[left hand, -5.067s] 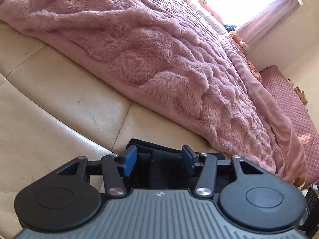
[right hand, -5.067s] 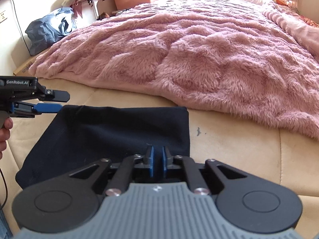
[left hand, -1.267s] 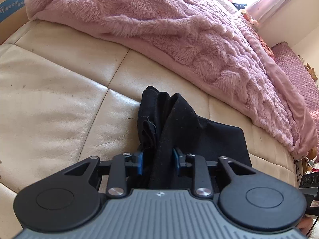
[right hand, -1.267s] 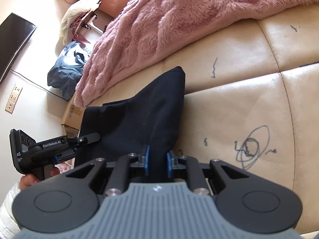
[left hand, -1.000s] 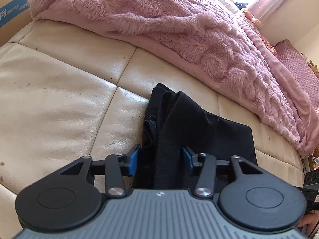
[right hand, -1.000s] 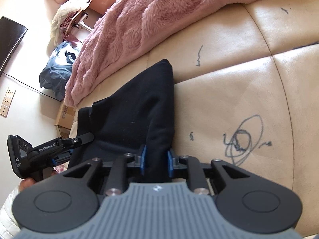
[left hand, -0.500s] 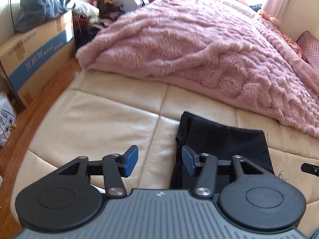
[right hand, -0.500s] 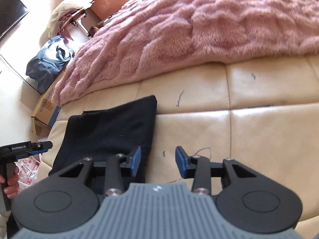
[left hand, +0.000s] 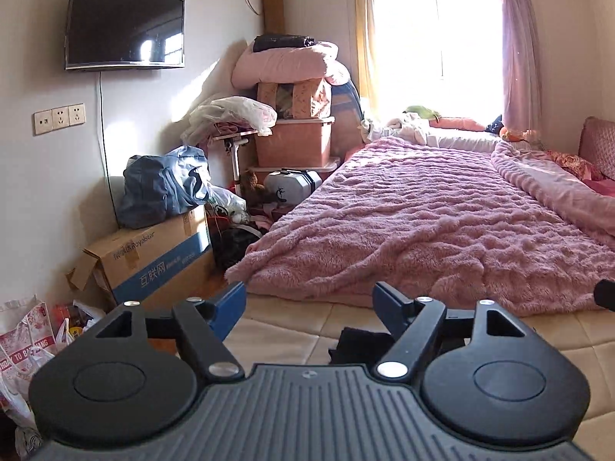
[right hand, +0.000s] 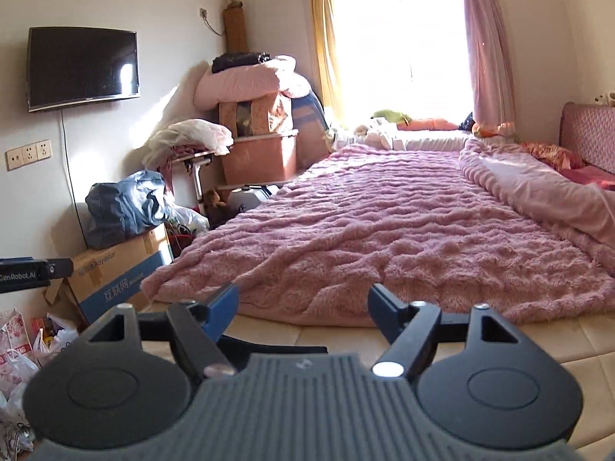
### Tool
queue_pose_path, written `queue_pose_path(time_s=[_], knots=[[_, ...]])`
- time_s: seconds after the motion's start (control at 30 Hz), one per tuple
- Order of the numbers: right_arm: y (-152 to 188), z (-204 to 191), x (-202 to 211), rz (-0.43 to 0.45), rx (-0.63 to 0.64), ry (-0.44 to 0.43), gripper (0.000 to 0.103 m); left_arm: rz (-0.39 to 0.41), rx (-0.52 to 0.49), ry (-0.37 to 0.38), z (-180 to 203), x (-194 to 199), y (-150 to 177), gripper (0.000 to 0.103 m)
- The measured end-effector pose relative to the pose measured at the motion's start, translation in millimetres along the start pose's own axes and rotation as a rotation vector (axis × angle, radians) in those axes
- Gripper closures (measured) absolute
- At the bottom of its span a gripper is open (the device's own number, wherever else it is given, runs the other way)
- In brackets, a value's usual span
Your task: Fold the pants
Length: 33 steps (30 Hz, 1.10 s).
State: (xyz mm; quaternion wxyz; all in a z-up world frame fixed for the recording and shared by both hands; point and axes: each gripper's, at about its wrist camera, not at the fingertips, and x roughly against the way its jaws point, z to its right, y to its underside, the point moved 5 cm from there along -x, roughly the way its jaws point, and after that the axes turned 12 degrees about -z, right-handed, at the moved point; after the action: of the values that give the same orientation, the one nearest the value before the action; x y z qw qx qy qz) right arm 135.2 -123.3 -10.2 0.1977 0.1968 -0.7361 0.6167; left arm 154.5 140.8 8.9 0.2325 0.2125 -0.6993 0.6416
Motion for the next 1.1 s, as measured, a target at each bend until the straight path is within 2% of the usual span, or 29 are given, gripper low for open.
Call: queue_pose_path(time_s=[0.03,0.17,0.27,0.33,0.5,0.73,1.1], knots=[[8.9,-6.4,9.5,-0.002,0.003,-0.004,0.02,-0.012,-0.008,0.01,5.7,6.4,8.6,0.014],[46.3,-26.3,23.8,-0.09,0.05,-0.059,0.021,-0.096,-0.008,-0.042,20.8,15.1,43.5,0.012],[71.9,-31.2,19.5,-0.169,0.096,-0.037,0.021,-0.158,0.008,-0.031,26.6,15.0,69.7,0.012],[87.1,-26.5,15.6,-0.207,0.097,-0.007,0.021,-0.216,0.013,-0.018,28.7,11.4,85.4,0.012],[115.7,-17.0,6.4,-0.295,0.08,0.022,0.022,-0.294,0.0,-0.029,35.7,4.1,114.4,0.012],[123.8,-17.5,3.2,-0.345,0.069,0.02,0.021,-0.329,-0.027,-0.023,45.4,8.4,123.6,0.012],[121.0,-21.0,10.2,-0.334,0.074,0.009,0.021,-0.323,-0.044,-0.003,54.3,16.3,122.3,0.013]])
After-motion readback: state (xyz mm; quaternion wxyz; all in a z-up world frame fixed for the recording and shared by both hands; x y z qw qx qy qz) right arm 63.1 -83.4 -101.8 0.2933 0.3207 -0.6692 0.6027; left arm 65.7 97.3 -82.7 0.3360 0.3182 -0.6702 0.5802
